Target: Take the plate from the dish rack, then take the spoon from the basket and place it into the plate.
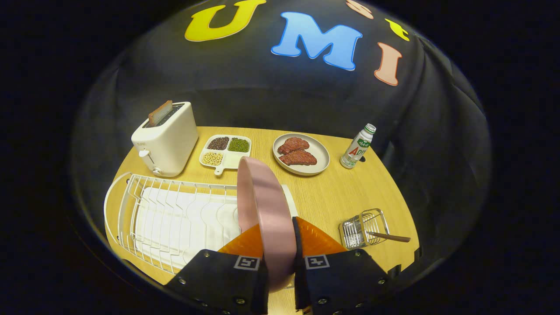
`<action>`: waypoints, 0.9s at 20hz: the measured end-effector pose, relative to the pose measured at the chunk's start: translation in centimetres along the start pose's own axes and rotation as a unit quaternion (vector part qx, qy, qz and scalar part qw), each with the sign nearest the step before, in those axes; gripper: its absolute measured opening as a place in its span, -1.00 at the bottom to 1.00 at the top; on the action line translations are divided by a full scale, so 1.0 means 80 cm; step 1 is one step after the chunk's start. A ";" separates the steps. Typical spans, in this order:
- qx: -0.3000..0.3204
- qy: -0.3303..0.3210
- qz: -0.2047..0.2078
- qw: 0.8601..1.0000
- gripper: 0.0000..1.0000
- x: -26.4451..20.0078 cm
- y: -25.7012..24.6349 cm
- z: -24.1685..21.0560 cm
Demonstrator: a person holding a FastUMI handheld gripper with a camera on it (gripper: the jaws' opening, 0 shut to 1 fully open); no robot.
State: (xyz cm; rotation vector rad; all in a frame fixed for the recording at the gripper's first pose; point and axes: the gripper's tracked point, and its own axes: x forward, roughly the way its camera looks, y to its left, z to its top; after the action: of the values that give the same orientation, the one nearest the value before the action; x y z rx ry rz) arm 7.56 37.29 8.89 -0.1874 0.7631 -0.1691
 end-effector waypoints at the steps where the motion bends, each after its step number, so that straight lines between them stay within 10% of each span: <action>1: -0.010 -0.005 -0.006 1.000 -0.55 -0.004 0.002 0.002; 18: -0.018 -0.049 -0.025 0.998 -0.55 -0.137 -0.003 -0.024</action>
State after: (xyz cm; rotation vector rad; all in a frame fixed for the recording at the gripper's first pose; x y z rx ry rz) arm -1.61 39.24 14.88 -0.2485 0.6644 -0.1927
